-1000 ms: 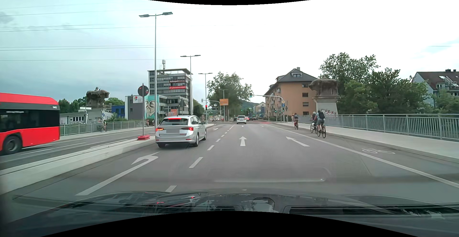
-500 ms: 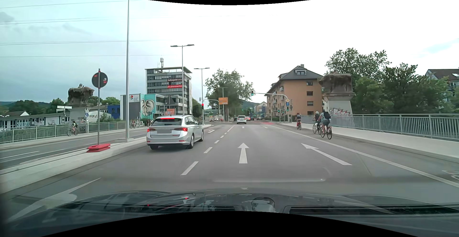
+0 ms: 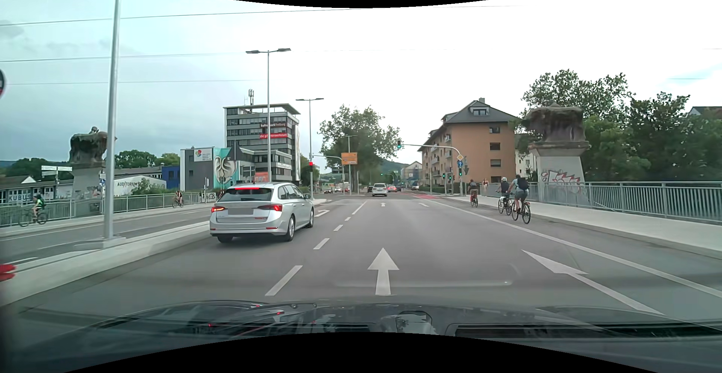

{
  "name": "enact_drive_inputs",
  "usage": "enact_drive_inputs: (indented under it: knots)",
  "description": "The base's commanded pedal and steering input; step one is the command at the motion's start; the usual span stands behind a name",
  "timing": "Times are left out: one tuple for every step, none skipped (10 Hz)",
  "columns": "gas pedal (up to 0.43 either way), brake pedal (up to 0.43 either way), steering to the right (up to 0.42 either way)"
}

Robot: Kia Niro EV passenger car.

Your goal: Follow the waypoints while adhering to traffic rules and regulations

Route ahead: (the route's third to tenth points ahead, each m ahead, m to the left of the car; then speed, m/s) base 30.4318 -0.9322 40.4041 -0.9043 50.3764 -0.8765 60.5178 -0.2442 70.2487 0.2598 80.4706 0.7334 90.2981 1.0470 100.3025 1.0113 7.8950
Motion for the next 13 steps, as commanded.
enact_drive_inputs:
  knots:
    - [0.197, 0.000, -0.001]
    - [0.197, 0.000, -0.001]
    - [0.197, 0.000, -0.001]
    - [0.197, 0.000, -0.001]
    - [0.197, 0.000, -0.001]
    - [0.197, 0.000, -0.002]
    - [0.189, 0.000, -0.001]
    - [0.189, 0.000, -0.002]
    - [0.177, 0.000, -0.001]
    - [0.169, 0.000, -0.001]
    - [0.169, 0.000, -0.001]
    - [0.169, 0.000, -0.001]
    - [0.169, 0.000, -0.002]
